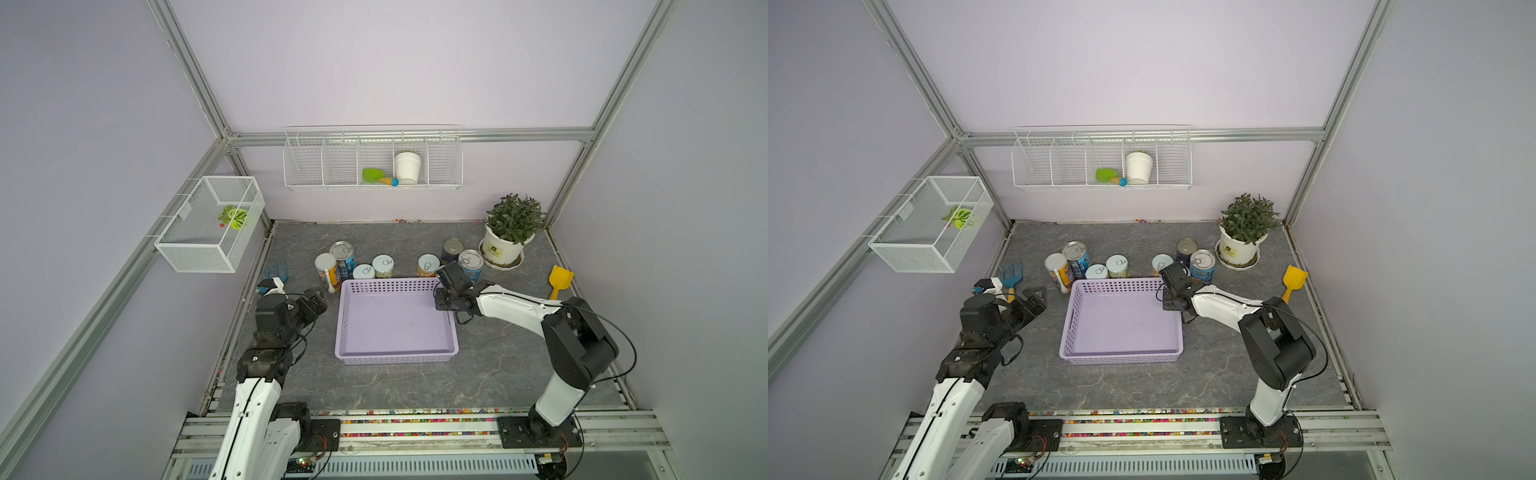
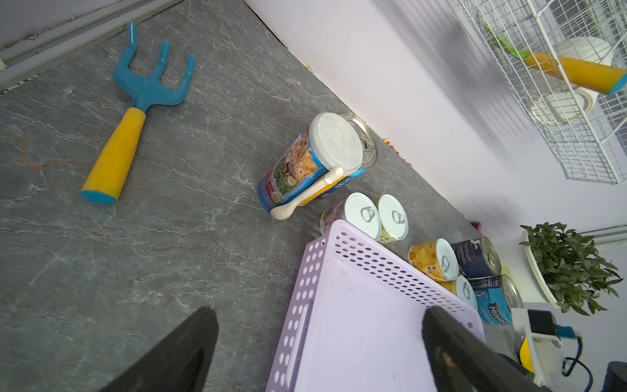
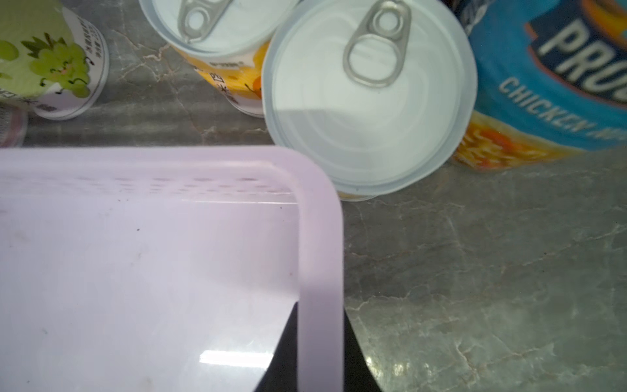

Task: Put the canned food in the basket
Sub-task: Move the basket to the center of the board, then pick up the canned food from the center of the board.

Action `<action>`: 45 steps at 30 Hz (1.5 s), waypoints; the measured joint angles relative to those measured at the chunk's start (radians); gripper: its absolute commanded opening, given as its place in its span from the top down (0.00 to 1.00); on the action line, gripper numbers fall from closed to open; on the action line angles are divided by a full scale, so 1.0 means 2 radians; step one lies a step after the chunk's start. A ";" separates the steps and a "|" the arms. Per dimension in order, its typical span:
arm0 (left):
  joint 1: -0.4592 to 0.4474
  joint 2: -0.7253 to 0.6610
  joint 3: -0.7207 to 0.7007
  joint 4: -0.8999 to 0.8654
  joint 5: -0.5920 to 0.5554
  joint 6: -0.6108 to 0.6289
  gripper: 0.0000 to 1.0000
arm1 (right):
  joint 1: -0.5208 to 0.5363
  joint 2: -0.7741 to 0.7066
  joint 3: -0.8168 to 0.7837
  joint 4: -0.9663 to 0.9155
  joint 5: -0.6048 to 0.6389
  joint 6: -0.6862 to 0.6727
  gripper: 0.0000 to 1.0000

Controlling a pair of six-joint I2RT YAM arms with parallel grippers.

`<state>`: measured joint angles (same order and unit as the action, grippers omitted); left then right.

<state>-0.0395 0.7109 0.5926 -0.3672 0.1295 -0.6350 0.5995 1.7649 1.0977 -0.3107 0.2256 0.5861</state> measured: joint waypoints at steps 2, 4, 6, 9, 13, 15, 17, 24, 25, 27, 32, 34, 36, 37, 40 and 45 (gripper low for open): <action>0.000 0.000 0.000 0.000 0.000 0.000 0.02 | 0.001 0.008 0.011 -0.008 0.009 0.001 0.98; 0.000 0.000 0.000 0.000 0.000 0.000 0.01 | 0.001 0.012 0.017 -0.013 0.012 0.001 0.98; 0.000 0.000 0.000 0.000 0.000 0.000 0.01 | 0.001 0.014 0.019 -0.016 0.013 0.001 0.98; 0.000 0.000 0.000 0.000 0.000 0.000 0.01 | -0.001 0.014 0.020 -0.017 0.012 0.001 0.97; 0.000 0.000 0.000 0.000 0.000 0.000 0.01 | -0.006 0.014 0.020 -0.016 0.007 -0.001 0.87; 0.000 0.000 0.000 0.000 0.000 0.000 0.01 | -0.009 0.014 0.019 -0.013 0.005 -0.002 0.78; 0.000 0.000 0.000 0.000 0.000 0.000 0.01 | -0.012 0.014 0.018 -0.011 0.006 -0.003 0.70; 0.000 0.000 0.000 -0.001 -0.001 0.000 0.01 | -0.022 0.013 0.014 -0.010 0.010 -0.012 0.38; 0.000 0.000 0.000 -0.001 -0.001 0.000 0.01 | -0.022 0.011 0.013 -0.009 0.009 -0.012 0.35; 0.000 0.000 0.000 -0.003 -0.001 0.000 0.01 | -0.022 0.002 0.009 -0.007 0.006 -0.018 0.29; 0.000 -0.001 0.000 -0.005 -0.001 0.000 0.01 | -0.022 -0.043 0.005 -0.007 -0.001 -0.034 0.20; 0.000 -0.003 0.000 -0.006 -0.001 0.000 0.00 | -0.024 -0.067 0.005 -0.007 -0.005 -0.040 0.19; 0.000 -0.006 0.000 -0.007 -0.002 0.000 0.00 | -0.028 -0.097 0.004 -0.007 -0.007 -0.046 0.18; 0.000 -0.007 0.000 -0.007 -0.004 -0.001 0.00 | -0.031 -0.109 0.004 -0.007 -0.007 -0.048 0.17; 0.000 -0.011 0.000 -0.008 -0.008 -0.005 0.00 | -0.051 -0.146 0.004 -0.007 -0.004 -0.050 0.14; 0.000 -0.016 0.000 -0.010 -0.022 -0.010 0.00 | -0.130 -0.177 0.004 -0.007 -0.006 -0.027 0.12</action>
<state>-0.0395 0.6796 0.5926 -0.3878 0.0860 -0.6540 0.3389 1.4101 1.1065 -0.3248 0.2138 0.5327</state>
